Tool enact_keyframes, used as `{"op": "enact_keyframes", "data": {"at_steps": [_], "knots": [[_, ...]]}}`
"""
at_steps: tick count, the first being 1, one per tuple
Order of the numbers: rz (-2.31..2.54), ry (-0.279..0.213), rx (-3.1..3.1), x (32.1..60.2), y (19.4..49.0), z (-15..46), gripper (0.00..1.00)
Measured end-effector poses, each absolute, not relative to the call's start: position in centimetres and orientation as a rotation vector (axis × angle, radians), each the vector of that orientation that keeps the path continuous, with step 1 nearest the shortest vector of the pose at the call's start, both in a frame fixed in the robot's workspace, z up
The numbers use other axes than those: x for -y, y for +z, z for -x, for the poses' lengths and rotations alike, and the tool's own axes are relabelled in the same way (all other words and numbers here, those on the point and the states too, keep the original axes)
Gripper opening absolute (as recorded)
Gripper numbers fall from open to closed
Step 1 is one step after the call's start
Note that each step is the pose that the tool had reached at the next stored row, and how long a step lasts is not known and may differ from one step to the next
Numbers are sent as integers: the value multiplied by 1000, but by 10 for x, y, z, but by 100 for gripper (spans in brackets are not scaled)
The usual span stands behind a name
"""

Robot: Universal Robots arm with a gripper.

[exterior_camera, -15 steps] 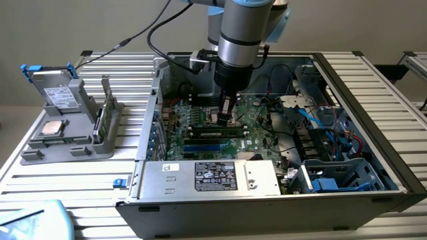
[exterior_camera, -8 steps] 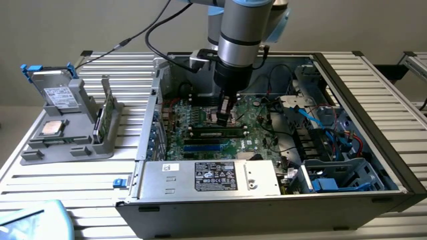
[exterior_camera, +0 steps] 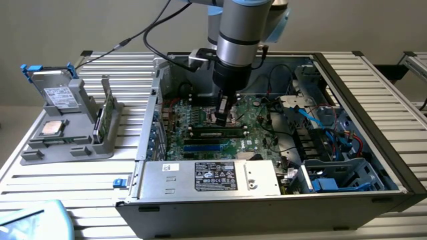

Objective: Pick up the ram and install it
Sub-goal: 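Press down the ram until it locks into place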

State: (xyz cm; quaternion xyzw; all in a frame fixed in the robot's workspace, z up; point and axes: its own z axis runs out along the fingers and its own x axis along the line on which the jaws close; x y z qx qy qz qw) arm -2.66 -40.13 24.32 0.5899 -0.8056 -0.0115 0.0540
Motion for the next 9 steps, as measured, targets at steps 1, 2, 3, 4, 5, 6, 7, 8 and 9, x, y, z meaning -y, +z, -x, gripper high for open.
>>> {"op": "enact_keyframes", "data": {"at_steps": [1,2,3,4,5,6,7,8,9], "knots": [[-1790,-34,2449,401,243,27,10],[-1788,-33,2450,401,244,28,10],[-1786,-33,2451,401,244,28,10],[-1783,-32,2452,401,244,28,10],[-1777,-30,2455,401,244,28,10],[-1769,-27,2460,401,244,28,10],[-1759,-24,2466,401,244,28,10],[-1748,-20,2473,401,244,28,10],[-1738,-17,2480,401,244,28,10]]}}
